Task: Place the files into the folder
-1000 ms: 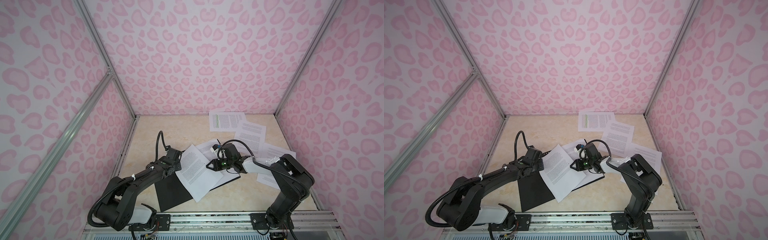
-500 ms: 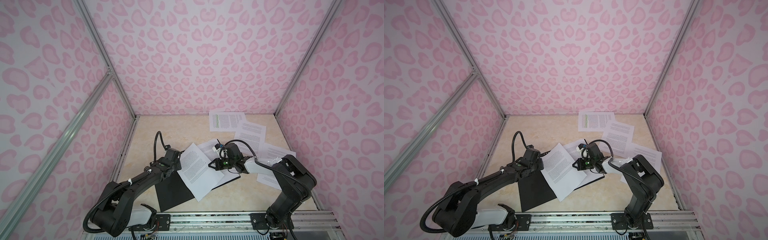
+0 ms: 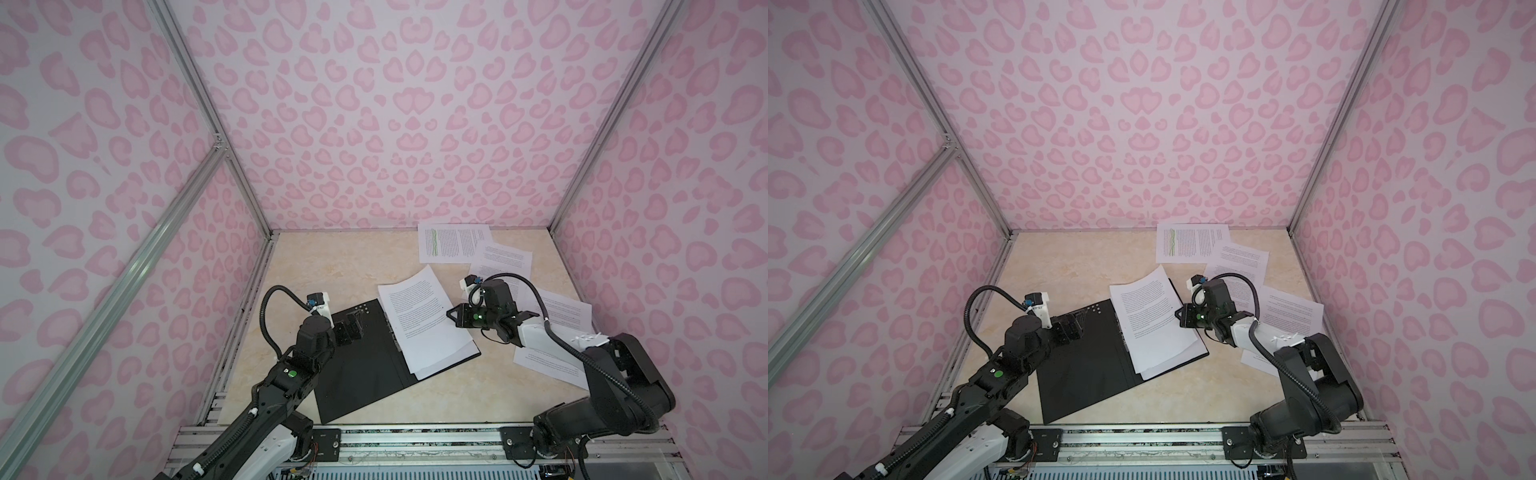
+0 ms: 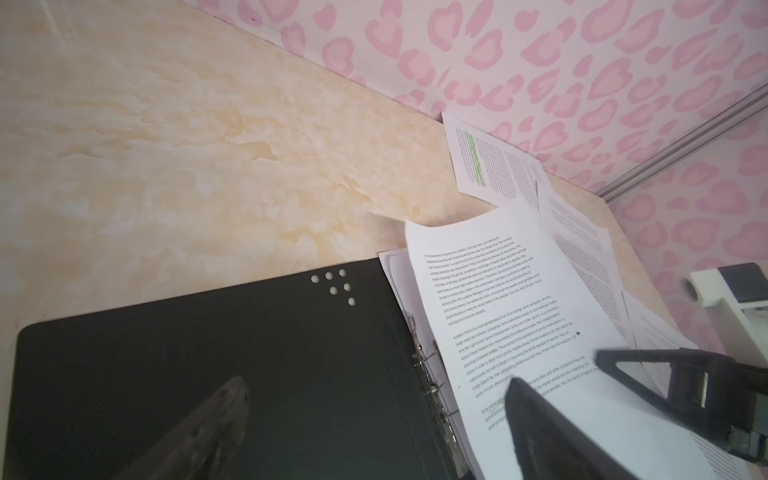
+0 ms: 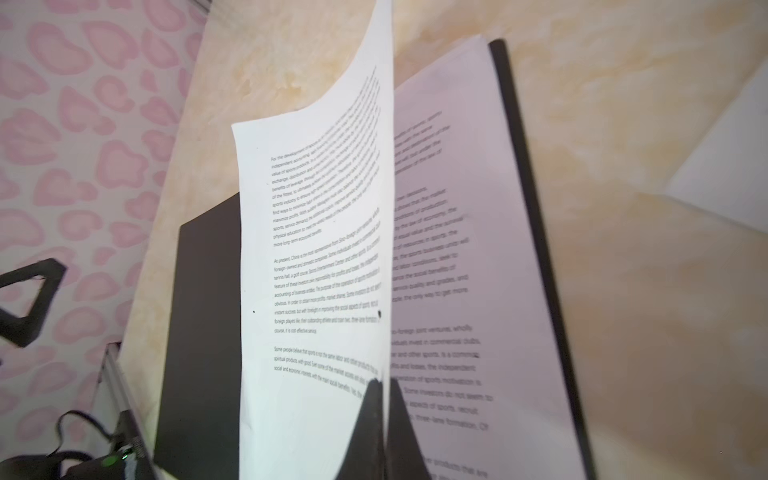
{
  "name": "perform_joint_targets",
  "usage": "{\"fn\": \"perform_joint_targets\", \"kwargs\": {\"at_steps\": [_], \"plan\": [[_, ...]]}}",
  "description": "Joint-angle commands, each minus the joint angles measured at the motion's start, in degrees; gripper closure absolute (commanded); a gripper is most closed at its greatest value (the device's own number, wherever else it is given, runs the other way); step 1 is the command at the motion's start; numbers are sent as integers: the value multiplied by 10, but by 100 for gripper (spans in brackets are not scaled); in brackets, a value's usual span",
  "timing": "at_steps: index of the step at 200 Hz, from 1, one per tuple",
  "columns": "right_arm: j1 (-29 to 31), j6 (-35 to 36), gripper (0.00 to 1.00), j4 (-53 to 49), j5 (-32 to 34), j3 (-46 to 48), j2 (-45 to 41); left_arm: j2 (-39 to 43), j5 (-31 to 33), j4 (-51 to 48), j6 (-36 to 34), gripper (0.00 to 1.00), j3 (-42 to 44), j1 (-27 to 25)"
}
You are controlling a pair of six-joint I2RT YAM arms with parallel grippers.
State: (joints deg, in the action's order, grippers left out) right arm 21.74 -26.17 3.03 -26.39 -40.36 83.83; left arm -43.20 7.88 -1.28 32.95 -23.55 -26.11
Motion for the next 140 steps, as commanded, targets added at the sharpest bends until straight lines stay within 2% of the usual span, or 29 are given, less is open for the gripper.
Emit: {"fn": "perform_joint_targets", "kwargs": {"at_steps": [1, 24, 74, 140], "plan": [[-2, 50, 100, -104, 121, -5, -16, 2, -27, 13, -7, 2, -4, 1], [-2, 58, 100, -122, 142, -10, -20, 0, -41, 12, -9, 2, -8, 1], [7, 64, 100, -85, 79, -6, -14, 4, -46, 7, -10, 2, -9, 1], [30, 73, 100, -56, 57, 5, -44, -3, -47, 8, -10, 2, -10, 1]]}}
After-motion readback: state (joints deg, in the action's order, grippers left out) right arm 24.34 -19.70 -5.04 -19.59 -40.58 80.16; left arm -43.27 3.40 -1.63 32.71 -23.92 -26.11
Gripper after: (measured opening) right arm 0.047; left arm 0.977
